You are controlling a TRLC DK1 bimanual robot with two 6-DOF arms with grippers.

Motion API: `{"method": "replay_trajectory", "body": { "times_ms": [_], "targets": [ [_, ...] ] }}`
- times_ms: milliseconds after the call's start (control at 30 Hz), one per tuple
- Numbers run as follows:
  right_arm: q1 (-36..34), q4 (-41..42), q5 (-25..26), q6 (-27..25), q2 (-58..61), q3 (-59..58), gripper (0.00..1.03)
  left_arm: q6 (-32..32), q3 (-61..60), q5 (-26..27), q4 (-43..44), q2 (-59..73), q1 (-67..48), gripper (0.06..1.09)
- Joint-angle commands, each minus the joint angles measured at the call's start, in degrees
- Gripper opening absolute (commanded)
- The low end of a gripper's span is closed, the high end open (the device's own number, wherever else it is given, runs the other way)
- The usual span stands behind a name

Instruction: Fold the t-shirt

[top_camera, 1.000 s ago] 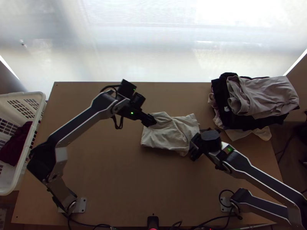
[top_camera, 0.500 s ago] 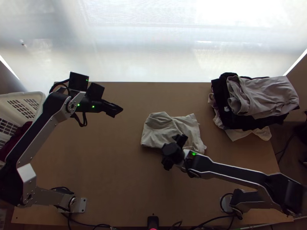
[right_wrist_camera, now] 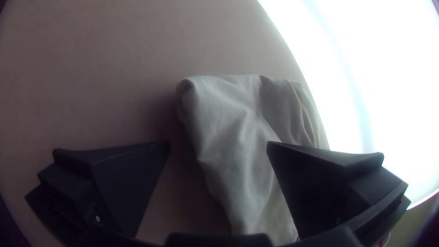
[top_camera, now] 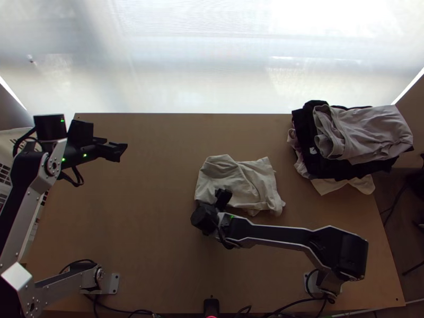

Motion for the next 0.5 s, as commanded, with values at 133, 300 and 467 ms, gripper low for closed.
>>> {"method": "replay_trajectory", "body": {
  "times_ms": [133, 300, 467],
  "targets": [
    [2.1, 4.5, 8.4, -3.2, 8.3, 2.9, 0.98, 2.2, -12.4, 1.2, 4.3, -7.6, 4.9, 1.04],
    [1.8, 5.6, 9.9, -6.1, 9.2, 4.0, 0.98, 3.2, -13.2, 2.8, 4.9, -8.2, 6.6, 1.04],
    [-1.7, 6.7, 10.3, -9.5, 10.1, 5.1, 0.98, 3.4, -12.1, 3.7, 5.6, -7.5, 7.1, 1.04]
  ]
}}
